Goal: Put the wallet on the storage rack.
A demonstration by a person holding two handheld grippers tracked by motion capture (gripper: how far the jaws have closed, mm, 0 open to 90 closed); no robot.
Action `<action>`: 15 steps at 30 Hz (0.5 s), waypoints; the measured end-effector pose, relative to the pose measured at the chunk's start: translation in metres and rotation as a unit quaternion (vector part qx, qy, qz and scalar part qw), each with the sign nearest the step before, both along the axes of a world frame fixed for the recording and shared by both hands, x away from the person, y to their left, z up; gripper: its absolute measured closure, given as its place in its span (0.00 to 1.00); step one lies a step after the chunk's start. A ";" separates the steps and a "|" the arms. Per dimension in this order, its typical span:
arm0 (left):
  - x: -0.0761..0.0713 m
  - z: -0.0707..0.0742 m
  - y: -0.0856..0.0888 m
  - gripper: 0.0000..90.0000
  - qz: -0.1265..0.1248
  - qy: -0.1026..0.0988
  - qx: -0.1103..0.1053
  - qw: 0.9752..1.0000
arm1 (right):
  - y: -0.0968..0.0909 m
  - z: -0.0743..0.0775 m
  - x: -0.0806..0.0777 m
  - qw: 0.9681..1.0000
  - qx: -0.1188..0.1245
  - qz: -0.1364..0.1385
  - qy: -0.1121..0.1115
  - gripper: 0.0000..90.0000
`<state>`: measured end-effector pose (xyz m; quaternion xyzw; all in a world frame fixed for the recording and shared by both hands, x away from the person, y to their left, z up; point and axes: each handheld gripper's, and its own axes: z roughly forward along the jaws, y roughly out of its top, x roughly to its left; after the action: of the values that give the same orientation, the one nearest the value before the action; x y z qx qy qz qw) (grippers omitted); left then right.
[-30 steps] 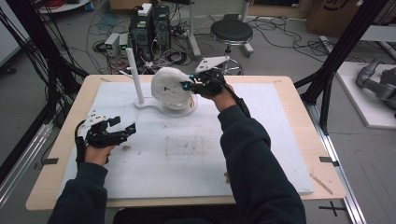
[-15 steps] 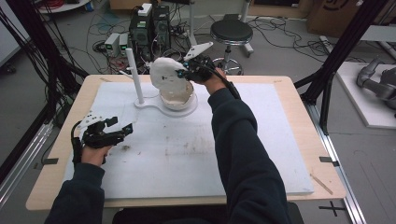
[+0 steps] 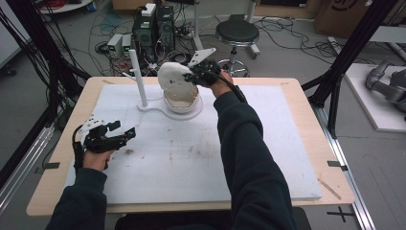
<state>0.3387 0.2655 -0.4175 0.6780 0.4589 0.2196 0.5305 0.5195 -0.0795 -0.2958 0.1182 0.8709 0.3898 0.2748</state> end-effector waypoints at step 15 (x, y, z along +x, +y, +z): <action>-0.001 -0.002 0.002 0.27 0.002 0.004 -0.006 1.000 | 0.016 -0.044 0.002 0.992 -0.128 0.004 -0.003 0.87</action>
<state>0.3380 0.2677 -0.4195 0.6749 0.4636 0.2146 0.5324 0.5215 -0.0635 -0.3399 0.0777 0.9134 0.2761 0.2888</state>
